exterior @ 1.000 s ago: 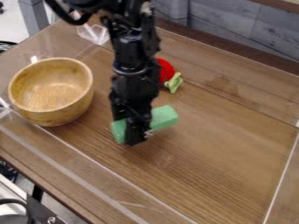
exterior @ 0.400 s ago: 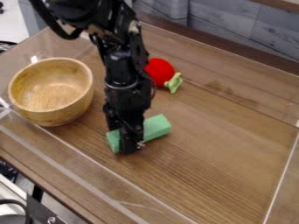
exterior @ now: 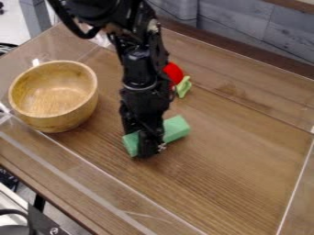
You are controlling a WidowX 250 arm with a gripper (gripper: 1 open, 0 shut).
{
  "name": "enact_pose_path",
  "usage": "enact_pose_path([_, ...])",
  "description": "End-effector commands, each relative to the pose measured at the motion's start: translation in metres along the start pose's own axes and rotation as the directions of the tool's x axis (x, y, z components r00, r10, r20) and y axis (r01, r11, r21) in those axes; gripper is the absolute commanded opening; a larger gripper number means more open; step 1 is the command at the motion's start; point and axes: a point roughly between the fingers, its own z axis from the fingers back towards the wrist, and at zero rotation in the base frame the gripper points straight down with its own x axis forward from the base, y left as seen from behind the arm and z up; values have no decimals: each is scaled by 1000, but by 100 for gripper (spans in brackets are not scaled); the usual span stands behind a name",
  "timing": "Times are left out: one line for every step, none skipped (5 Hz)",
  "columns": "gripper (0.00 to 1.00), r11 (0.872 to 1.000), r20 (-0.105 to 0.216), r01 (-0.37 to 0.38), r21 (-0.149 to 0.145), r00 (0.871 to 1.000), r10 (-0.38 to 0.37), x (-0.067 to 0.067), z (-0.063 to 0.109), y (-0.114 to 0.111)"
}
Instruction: Remove the green stick from the brown bowl and put it on the table
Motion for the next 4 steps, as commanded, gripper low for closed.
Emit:
enact_pose_path([0,1000,37,20,16,999,-20,1,8,-3])
enact_pose_path([0,999,41,34,14,999,-35,-6,9,-9])
enact_pose_path([0,1000,49,-4,9,999,4,-8,17,-12])
enact_pose_path([0,999,57,-46,4,997,46,-10,27,-15])
